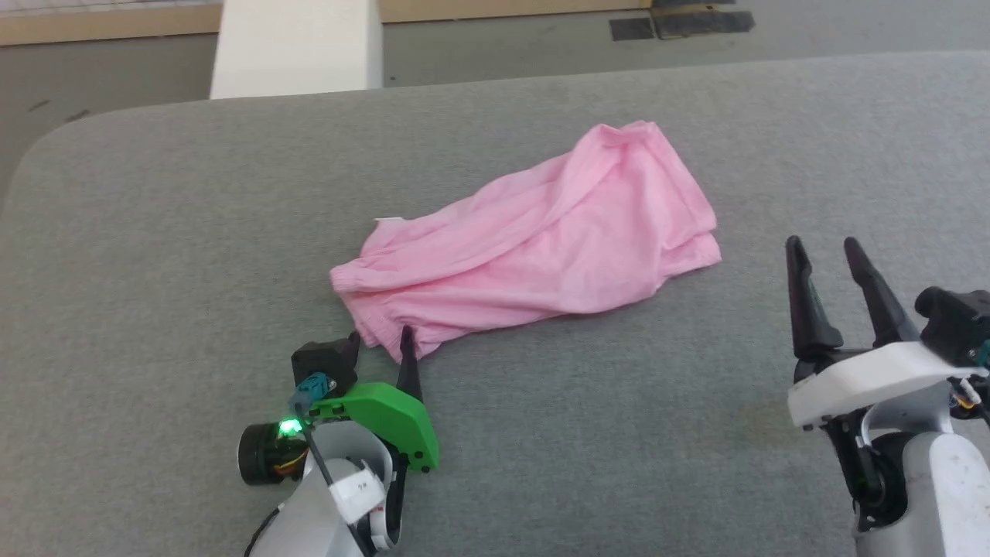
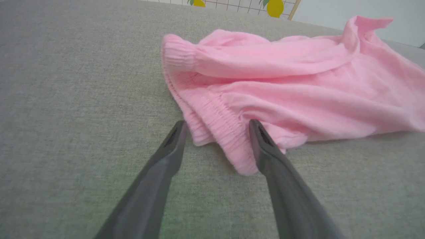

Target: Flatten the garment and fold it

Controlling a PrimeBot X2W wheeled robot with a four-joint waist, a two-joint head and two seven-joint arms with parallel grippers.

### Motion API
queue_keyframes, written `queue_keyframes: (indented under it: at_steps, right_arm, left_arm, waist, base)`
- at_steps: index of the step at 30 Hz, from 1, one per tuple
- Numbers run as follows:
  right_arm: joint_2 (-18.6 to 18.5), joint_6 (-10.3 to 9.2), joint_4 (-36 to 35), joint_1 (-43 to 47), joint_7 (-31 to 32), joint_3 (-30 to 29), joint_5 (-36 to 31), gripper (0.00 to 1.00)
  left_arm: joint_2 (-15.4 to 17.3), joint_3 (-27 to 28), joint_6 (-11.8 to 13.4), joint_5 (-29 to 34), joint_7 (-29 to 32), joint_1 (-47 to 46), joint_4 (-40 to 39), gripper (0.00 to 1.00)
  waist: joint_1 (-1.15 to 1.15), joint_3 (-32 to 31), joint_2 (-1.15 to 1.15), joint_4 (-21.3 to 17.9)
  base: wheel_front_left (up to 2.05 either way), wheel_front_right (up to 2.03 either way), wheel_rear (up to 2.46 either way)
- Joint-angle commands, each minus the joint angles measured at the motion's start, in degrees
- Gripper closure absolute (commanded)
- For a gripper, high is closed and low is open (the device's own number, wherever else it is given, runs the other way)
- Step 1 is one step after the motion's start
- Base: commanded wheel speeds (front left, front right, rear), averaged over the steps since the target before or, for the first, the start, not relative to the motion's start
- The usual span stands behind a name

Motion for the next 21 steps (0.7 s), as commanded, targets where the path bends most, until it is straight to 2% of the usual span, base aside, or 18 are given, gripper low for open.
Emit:
queue_keyframes:
  at_steps: [1,5,6,7,8,15,21]
  right_arm:
    - [0.23,-0.08,-0.63,0.8,0.05,0.32,0.29,0.0]
    - [0.43,-0.08,-1.05,1.17,0.4,0.65,0.28,0.0]
    - [0.45,-0.08,-1.07,1.15,0.5,0.67,0.21,0.0]
    - [0.47,-0.08,-1.02,1.14,0.7,0.59,0.19,0.0]
    - [0.48,-0.08,-0.89,1.12,0.93,0.47,0.03,0.0]
    - [0.51,-0.08,3.14,-2.49,1.95,-1.04,-2.85,0.0]
    - [0.51,-0.08,14.73,-11.61,5.43,-2.3,-4.32,0.0]
  left_arm:
    - [-0.12,0.24,0.63,-0.33,0.96,-0.96,1.42,0.0]
    - [-0.52,0.19,0.29,-1.83,3.46,-1.84,4.09,0.0]
    - [-0.55,0.09,0.18,-1.87,3.49,-2.07,4.39,0.11]
    - [-0.58,0.0,0.0,-1.92,3.28,-2.3,4.61,0.69]
    - [-0.63,-0.15,-0.33,-1.95,2.85,-2.47,4.64,1.0]
    - [-0.98,-1.45,-1.9,-2.38,2.38,-3.09,5.13,1.0]
    - [-1.43,-3.09,-2.67,-2.47,2.52,-4.28,4.82,1.0]
  waist:
    - [0.01,0.81,0.0,-1.49]
    - [0.01,1.21,0.0,-2.09]
    - [0.01,1.27,0.0,-2.1]
    - [0.01,1.31,0.0,-2.05]
    - [0.01,1.33,0.0,-1.89]
    - [0.01,1.5,0.0,-0.23]
    - [0.01,2.75,0.0,1.99]
  base:
    - [0.0,0.0,0.0]
    - [0.0,0.0,0.0]
    - [0.0,0.0,0.0]
    - [0.0,0.0,0.0]
    - [0.0,0.0,0.0]
    - [0.0,0.0,0.0]
    - [0.0,0.0,0.0]
